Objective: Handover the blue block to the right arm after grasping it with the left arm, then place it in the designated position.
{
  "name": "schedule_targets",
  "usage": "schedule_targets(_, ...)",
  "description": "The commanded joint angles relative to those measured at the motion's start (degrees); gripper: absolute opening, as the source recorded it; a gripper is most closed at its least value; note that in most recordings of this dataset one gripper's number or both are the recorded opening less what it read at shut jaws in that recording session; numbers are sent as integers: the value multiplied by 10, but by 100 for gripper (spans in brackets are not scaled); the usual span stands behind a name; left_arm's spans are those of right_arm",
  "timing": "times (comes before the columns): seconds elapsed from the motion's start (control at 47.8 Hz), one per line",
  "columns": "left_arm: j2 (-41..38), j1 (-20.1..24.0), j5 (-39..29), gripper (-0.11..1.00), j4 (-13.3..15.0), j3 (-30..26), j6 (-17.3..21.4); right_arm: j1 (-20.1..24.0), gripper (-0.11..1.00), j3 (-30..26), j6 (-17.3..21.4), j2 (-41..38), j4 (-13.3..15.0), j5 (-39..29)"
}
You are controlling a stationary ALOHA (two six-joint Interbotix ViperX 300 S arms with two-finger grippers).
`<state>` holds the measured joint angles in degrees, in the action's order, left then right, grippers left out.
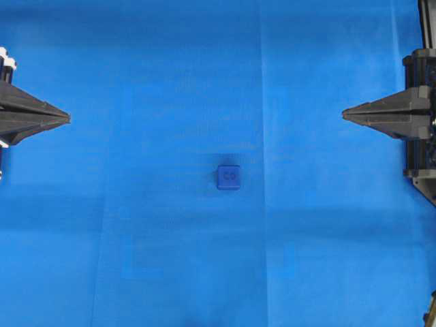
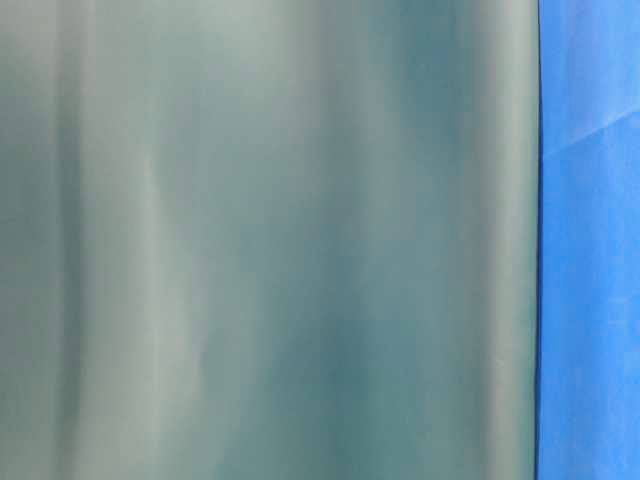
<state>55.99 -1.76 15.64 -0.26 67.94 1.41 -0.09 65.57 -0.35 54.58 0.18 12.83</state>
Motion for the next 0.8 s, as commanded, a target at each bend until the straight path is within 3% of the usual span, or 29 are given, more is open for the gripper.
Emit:
schedule_targets(0.0, -3, -2, 8, 2, -3, -11, 3, -1, -5, -15, 1, -4, 1, 1)
schedule_targets(0.084, -3, -2, 12, 2, -2, -11, 6, -1, -3, -15, 3, -4, 0, 1)
schedule_targets(0.168, -4, -2, 12, 7, -2, -11, 4, -1, 9, -15, 4, -4, 0, 1)
schedule_targets(0.272, -6, -2, 11, 37, -2, -11, -4, -1, 34, -16, 5, -4, -1, 2)
schedule_targets(0.419, -8, -2, 10, 80, -2, -11, -5, -4, 79, -16, 5, -4, -1, 0)
schedule_targets(0.482, -7, -2, 10, 90, -2, -11, -6, -5, 93, -16, 5, -4, -2, 0)
schedule_targets(0.775, -13, -2, 22, 93, -2, -12, -7, -11, 98, -17, 5, -5, -3, 1)
